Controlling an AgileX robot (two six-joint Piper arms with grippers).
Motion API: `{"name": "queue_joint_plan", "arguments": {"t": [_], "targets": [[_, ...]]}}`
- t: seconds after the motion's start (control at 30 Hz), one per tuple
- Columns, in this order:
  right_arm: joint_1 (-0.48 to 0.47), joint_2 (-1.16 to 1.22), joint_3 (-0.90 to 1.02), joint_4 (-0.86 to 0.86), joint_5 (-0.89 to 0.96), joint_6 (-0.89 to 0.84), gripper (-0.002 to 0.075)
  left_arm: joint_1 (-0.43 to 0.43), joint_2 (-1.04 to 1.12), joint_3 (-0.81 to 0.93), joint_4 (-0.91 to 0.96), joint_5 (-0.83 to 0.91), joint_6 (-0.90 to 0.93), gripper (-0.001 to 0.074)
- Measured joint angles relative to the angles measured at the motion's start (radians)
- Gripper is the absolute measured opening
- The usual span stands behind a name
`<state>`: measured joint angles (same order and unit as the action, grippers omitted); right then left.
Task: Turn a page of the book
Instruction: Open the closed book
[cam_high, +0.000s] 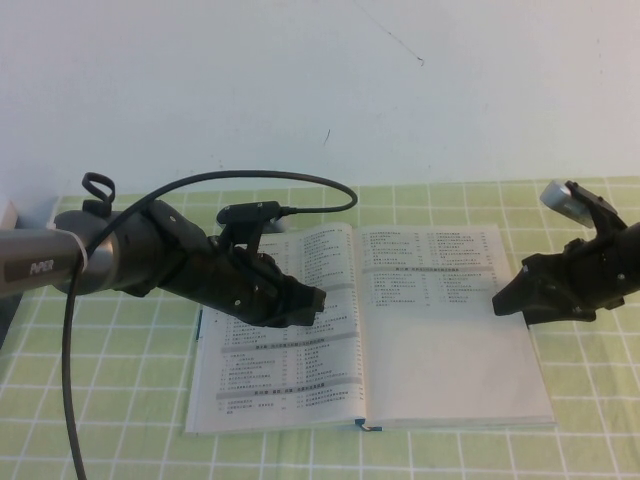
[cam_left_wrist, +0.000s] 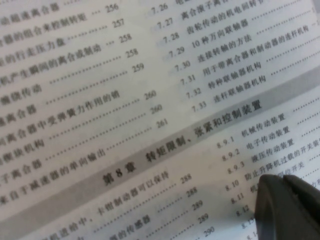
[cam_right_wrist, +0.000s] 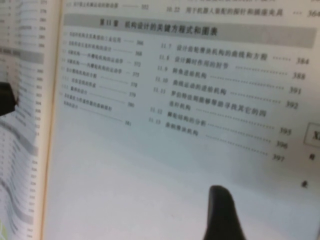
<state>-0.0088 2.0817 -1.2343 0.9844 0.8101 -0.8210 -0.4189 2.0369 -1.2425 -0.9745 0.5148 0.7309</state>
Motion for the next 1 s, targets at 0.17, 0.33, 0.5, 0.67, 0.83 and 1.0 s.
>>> {"name": "queue_joint_plan", "arguments": {"t": [0.17,0.33,0.5,0.67,0.83,1.0], "targets": [[-0.009,0.0,-0.005,0.016,0.024,-0.025,0.0391,0.0,0.0,0.0,0.001,0.0,0.007,-0.0004],[-0.009,0.0,-0.032,0.014,0.055,-0.025,0.0345,0.0,0.0,0.0,0.002,-0.002,0.007,-0.0004],[-0.009,0.0,-0.049,0.016,0.086,-0.026,0.0333,0.0,0.0,0.0,0.004,-0.003,0.007,-0.0004],[-0.009,0.0,-0.051,-0.011,0.09,-0.026,0.0332,0.0,0.0,0.0,0.004,-0.003,0.007,-0.0004],[-0.009,0.0,-0.058,-0.098,0.102,0.002,0.0331,0.0,0.0,0.0,0.004,-0.003,0.007,-0.0004],[-0.001,0.002,-0.098,-0.168,0.152,0.046,0.0328,0.0,0.0,0.0,0.004,-0.003,0.007,-0.0004]]}}
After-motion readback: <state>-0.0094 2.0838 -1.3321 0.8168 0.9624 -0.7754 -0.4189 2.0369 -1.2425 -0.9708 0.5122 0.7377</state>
